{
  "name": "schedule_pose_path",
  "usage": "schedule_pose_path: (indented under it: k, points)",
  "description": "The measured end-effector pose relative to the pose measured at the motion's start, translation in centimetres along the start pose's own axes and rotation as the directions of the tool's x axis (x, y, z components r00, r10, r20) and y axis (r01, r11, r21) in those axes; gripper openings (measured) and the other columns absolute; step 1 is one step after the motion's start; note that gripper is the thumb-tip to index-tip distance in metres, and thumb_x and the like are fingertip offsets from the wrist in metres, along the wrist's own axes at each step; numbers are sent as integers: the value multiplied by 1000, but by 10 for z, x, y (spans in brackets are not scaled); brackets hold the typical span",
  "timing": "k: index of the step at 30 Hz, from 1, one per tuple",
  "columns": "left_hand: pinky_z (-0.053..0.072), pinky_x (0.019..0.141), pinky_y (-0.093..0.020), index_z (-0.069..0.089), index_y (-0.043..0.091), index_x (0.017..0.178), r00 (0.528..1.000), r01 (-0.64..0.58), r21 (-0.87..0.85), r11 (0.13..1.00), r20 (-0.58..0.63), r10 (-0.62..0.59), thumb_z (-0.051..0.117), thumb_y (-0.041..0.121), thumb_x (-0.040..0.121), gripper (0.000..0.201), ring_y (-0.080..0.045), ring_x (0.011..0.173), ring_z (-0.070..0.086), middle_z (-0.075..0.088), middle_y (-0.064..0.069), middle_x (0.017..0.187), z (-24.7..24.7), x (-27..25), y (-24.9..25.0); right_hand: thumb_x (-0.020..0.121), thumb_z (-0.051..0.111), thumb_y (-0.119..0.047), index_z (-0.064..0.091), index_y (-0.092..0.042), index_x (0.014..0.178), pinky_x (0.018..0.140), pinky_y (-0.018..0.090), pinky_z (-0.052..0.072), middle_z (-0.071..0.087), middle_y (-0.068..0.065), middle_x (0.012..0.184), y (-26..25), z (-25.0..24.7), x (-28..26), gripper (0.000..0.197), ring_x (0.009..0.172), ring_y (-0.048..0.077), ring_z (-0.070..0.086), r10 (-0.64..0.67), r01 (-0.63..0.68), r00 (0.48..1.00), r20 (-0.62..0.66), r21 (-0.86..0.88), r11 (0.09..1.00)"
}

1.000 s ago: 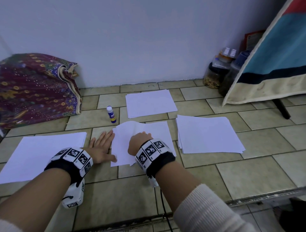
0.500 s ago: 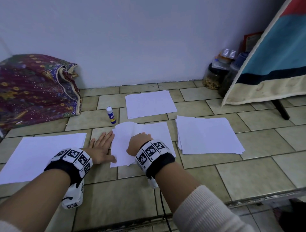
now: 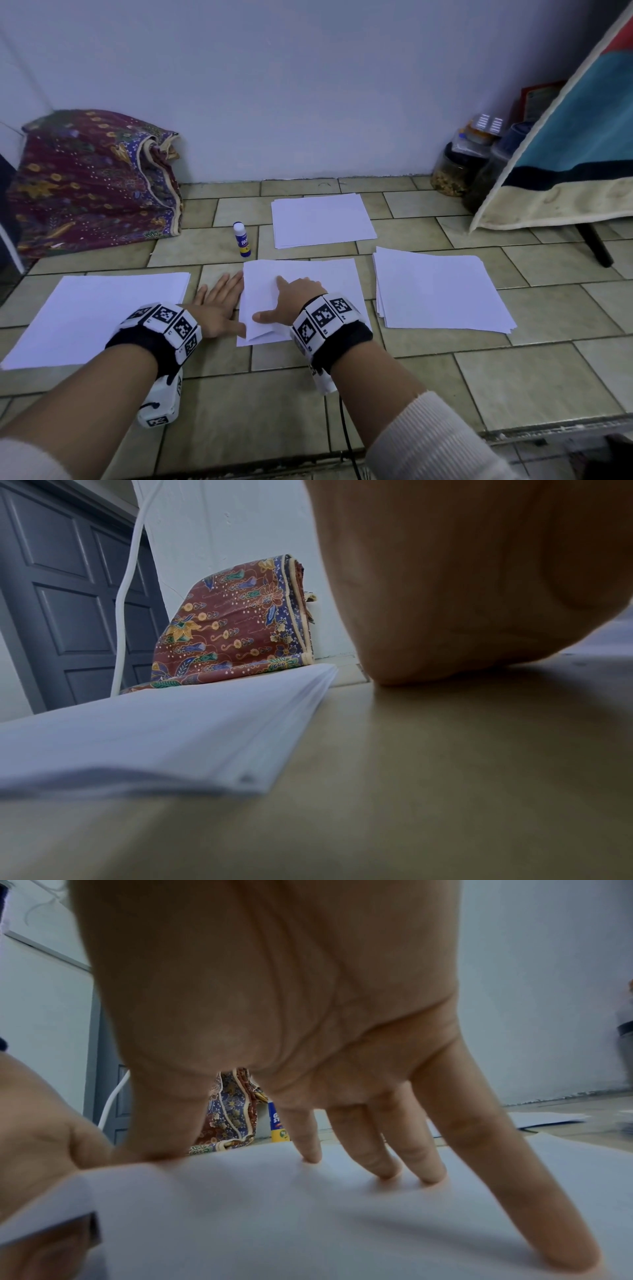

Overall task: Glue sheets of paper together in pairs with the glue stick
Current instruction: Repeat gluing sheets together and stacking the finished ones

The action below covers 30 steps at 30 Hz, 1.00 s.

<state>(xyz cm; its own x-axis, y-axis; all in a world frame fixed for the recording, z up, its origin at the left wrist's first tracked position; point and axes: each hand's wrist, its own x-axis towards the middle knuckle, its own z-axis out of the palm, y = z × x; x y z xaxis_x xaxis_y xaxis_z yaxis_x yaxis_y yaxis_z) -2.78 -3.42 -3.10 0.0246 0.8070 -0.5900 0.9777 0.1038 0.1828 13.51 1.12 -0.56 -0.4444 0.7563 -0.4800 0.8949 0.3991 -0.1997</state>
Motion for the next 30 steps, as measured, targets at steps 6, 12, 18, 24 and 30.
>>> schedule_pose_path:
  k: [6,12,18,24,30]
  points:
    - [-9,117,-38,-27,16,146,998,-59,-2,998,14,59,53,56,72,116,-14,142,-28,-31,4,154,-3,-5,-5,84,50,-67,34,-11,140,111,47,27,45,15,140,-2,-1,5,81,133,34,34,20,-15,998,54,-82,996]
    - [-10,116,-36,-30,12,145,995,-90,-60,994,42,92,50,72,41,144,-13,142,-27,-32,1,154,-9,-8,-7,84,58,-59,33,-10,142,111,48,28,44,16,141,-2,-3,7,80,133,34,35,33,-27,998,61,-94,995]
    - [-13,116,-36,-29,14,146,993,-112,-94,989,29,115,47,77,31,151,-9,141,-27,-32,2,154,-8,-7,-9,78,62,-62,36,-10,135,107,48,31,51,12,132,-6,2,10,81,128,33,40,49,-47,998,25,-67,997]
    - [-14,115,-36,-26,14,147,993,-114,-101,988,10,115,45,77,30,150,-7,140,-28,-31,2,154,-7,-8,-7,65,74,-61,17,-8,141,111,57,15,43,23,139,-16,17,17,109,140,42,17,111,-109,993,44,-55,993]
    - [-16,114,-34,-28,16,147,994,-108,-114,988,15,110,56,72,41,146,1,133,-29,-33,4,154,-7,-9,-9,72,75,-50,6,-15,149,113,58,12,35,22,146,-15,10,22,109,143,41,10,118,-111,987,109,-68,991]
